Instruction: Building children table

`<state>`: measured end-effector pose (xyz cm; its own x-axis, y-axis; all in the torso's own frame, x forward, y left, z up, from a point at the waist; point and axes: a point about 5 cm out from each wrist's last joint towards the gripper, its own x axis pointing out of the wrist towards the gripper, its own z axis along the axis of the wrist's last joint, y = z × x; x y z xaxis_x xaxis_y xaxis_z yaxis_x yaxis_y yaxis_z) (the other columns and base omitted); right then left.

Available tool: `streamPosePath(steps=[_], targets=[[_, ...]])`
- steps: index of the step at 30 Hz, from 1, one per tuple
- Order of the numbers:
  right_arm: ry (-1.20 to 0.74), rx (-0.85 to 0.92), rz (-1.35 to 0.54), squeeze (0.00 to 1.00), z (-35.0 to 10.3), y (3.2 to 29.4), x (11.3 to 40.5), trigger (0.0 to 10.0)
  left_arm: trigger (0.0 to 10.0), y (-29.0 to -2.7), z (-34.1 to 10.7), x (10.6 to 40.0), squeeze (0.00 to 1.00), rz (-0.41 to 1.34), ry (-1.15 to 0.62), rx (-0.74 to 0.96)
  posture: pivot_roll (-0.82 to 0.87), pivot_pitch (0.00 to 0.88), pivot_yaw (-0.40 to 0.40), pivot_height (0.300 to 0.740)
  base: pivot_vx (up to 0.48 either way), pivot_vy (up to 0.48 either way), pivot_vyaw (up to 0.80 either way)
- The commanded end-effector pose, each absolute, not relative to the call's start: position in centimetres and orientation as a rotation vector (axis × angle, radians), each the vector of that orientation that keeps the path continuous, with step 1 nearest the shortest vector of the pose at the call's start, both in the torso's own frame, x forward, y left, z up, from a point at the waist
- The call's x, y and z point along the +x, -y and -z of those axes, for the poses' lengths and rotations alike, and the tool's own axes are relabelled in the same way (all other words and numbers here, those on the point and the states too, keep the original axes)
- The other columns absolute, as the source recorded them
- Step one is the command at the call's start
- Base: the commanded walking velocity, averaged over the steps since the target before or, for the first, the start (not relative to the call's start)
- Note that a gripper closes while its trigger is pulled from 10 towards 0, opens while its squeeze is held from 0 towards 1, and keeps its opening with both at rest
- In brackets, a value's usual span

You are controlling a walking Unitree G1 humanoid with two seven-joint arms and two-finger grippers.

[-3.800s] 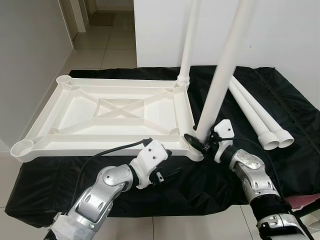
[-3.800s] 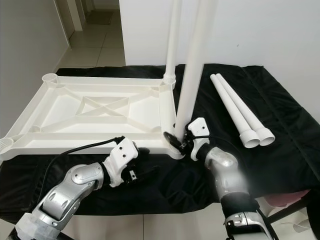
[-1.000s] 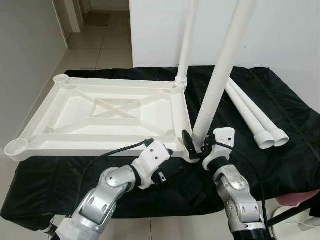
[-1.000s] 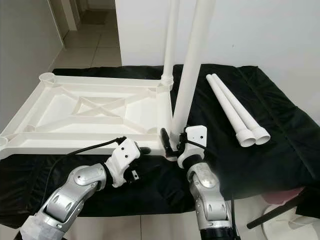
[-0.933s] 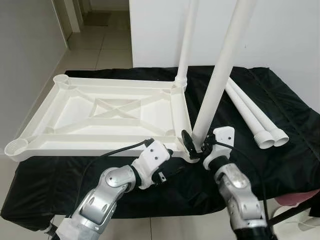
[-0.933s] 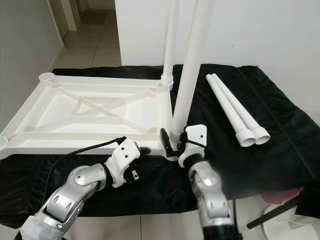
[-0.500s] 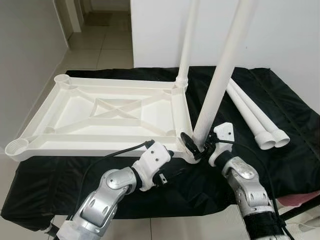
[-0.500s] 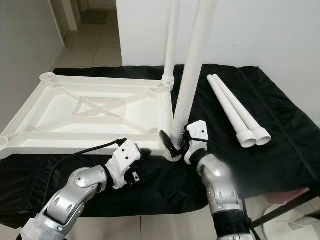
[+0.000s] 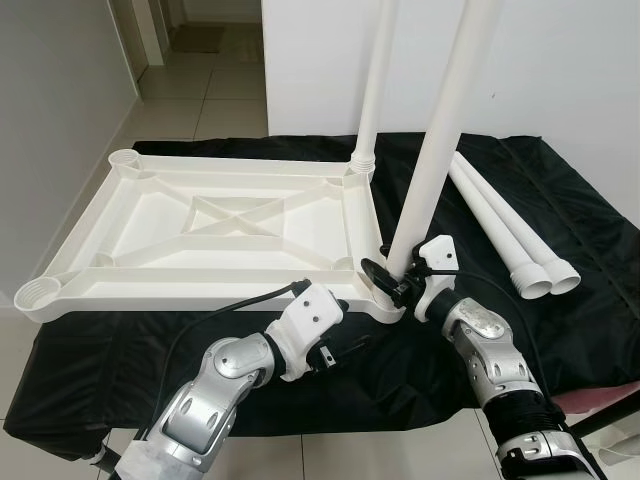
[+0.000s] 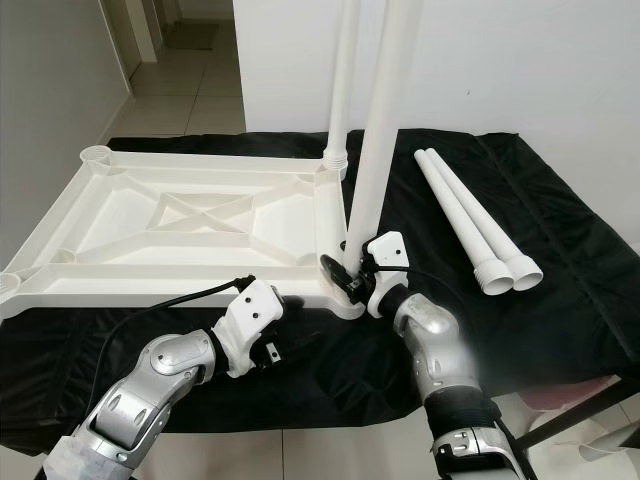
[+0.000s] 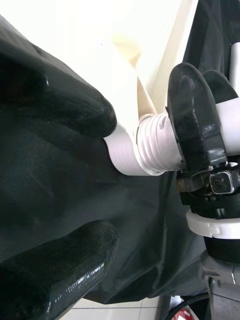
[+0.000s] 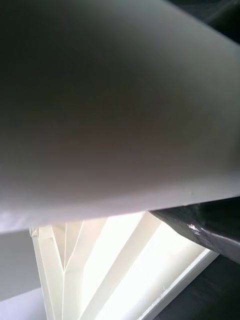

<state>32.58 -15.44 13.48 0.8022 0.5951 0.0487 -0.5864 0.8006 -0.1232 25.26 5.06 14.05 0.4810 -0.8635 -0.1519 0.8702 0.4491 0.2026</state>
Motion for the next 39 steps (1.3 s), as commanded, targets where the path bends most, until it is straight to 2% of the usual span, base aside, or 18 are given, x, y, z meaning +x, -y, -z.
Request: streamPosePath(steps=[1, 2, 3, 7, 13, 17, 21, 24, 30, 31, 32, 39], targets=[[0.047, -0.117, -0.647, 0.00, -12.7, 15.7, 32.5, 0.0, 10.0, -5.4, -14.1, 25.4, 0.00, 1.000, -0.019, 0.269, -0.01, 0.009, -0.020, 0.740, 0.000, 0.000, 0.00], [0.041, -0.108, -0.643, 0.00, -12.6, 15.9, 32.3, 1.7, 10.0, -5.4, -14.1, 25.3, 0.00, 0.998, -0.021, 0.269, 0.00, 0.019, -0.024, 0.740, 0.000, 0.000, 0.00], [0.044, -0.096, -0.625, 0.00, -12.6, 16.0, 32.2, 10.0, 10.0, -5.5, -14.1, 25.3, 0.00, 0.997, -0.023, 0.267, -0.01, 0.021, -0.024, 0.740, 0.000, 0.000, 0.00], [0.058, -0.053, -0.586, 0.00, -12.5, 16.1, 32.1, 10.0, 10.0, -5.5, -14.1, 25.3, 0.00, 0.994, -0.024, 0.269, -0.01, 0.022, -0.022, 0.740, 0.000, 0.000, 0.00], [0.063, -0.108, -0.418, 0.00, -12.4, 15.3, 32.1, 10.0, 10.0, -5.5, -14.2, 25.6, 0.00, 0.988, -0.020, 0.273, -0.02, 0.022, -0.019, 0.740, 0.000, 0.000, 0.00], [0.066, -0.101, -0.387, 0.00, -12.5, 15.0, 32.0, 10.0, 10.0, -5.5, -14.2, 25.6, 0.00, 0.988, -0.020, 0.273, -0.02, 0.021, -0.015, 0.740, 0.000, 0.000, 0.00], [0.042, -0.059, -0.236, 0.00, -12.4, 14.3, 31.5, 10.0, 10.0, -5.6, -14.1, 25.6, 0.00, 0.990, -0.023, 0.279, -0.02, 0.019, -0.013, 0.740, 0.000, 0.000, 0.00], [0.038, -0.045, -0.192, 0.00, -12.4, 14.0, 31.3, 10.0, 10.0, -5.6, -14.0, 25.6, 0.00, 0.991, -0.024, 0.282, -0.02, 0.019, -0.014, 0.740, 0.000, 0.000, 0.00], [0.021, 0.015, -0.004, 0.00, -12.5, 11.9, 30.6, 10.0, 10.0, -5.6, -14.1, 25.7, 0.00, 0.986, -0.020, 0.285, -0.02, 0.014, -0.017, 0.740, 0.000, 0.000, 0.00], [0.021, 0.015, -0.004, 0.00, -12.5, 11.9, 30.6, 10.0, 10.0, -5.6, -14.1, 25.7, 0.00, 0.986, -0.020, 0.285, -0.02, 0.014, -0.017, 0.740, 0.000, 0.000, 0.00], [0.018, 0.052, -0.005, 0.00, -12.4, 10.7, 30.2, 10.0, 10.0, -5.6, -14.2, 25.8, 0.00, 0.983, -0.017, 0.283, -0.02, 0.016, -0.016, 0.740, 0.000, 0.000, 0.00], [0.047, 0.052, -0.012, 0.00, -13.1, 11.0, 29.9, 10.0, 10.0, -5.8, -14.2, 25.9, 0.00, 0.979, -0.016, 0.290, -0.03, 0.016, -0.017, 0.740, 0.000, 0.000, 0.00]])
